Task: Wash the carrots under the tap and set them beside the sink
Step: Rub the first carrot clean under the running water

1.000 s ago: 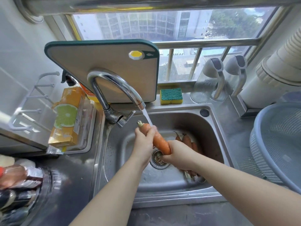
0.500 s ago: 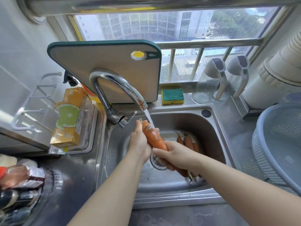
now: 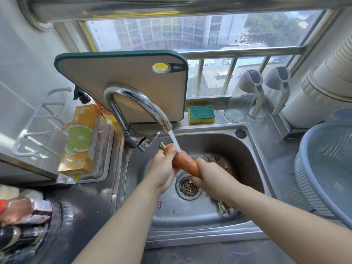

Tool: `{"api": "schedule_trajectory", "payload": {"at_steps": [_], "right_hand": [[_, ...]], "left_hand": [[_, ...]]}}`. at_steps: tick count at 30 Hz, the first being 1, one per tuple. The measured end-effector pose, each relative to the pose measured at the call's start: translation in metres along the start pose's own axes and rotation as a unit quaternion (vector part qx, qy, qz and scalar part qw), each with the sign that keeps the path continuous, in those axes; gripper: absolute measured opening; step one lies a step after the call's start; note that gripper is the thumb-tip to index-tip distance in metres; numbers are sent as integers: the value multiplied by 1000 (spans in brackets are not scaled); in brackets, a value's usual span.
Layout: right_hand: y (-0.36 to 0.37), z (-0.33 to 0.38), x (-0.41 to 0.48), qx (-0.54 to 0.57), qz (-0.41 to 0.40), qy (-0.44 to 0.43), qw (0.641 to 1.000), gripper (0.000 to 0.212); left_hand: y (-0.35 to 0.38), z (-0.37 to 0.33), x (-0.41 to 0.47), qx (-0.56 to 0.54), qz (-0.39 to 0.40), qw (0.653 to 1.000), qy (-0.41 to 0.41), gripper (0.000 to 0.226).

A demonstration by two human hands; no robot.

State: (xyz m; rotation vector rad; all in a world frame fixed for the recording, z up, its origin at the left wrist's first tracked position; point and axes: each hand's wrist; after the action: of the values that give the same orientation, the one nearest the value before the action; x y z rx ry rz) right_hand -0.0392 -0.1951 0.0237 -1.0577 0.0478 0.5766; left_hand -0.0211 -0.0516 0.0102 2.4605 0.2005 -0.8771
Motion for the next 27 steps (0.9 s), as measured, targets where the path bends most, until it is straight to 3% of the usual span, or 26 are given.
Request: {"api": "schedule_trajectory", "payload": {"at_steps": [3, 5, 8, 11, 13, 17, 20, 27], "right_hand": [[-8, -6, 2, 70, 75, -1, 995, 24], [-9, -6, 4, 65, 75, -7, 995, 24], [-8, -2, 2, 14, 24, -8, 1000, 28], [-5, 4, 0, -45, -17, -14, 999, 27], [-5, 6, 1, -59, -21, -16, 998, 25], [-10, -6, 5, -1, 35, -8, 999, 26], [-14, -15, 6, 37, 70, -5, 997, 26], [-9, -12, 4, -31, 22, -7, 999, 22]], "left_hand": [[-16, -9, -10, 13, 104, 993, -45, 18], [-21, -13, -10, 36, 121, 991, -38, 21], [-14, -12, -5, 73, 70, 995, -3, 23], [0, -5, 1, 113, -54, 991, 48, 11], [5, -1, 3, 94, -95, 989, 61, 6], [-6, -6, -3, -16, 26, 999, -18, 31], [-19, -10, -9, -10, 97, 994, -57, 27], [-11, 5, -2, 61, 10, 998, 17, 15]]}}
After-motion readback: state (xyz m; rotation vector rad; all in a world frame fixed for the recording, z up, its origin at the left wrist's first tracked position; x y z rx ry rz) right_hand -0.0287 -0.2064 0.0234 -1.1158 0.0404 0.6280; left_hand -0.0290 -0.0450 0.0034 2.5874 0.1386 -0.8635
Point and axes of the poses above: each hand's wrist, its own x-axis towards the middle knuckle, its own y-axis out of the palm, z = x × y, and after that the axes turned 6 degrees about -y, right-handed
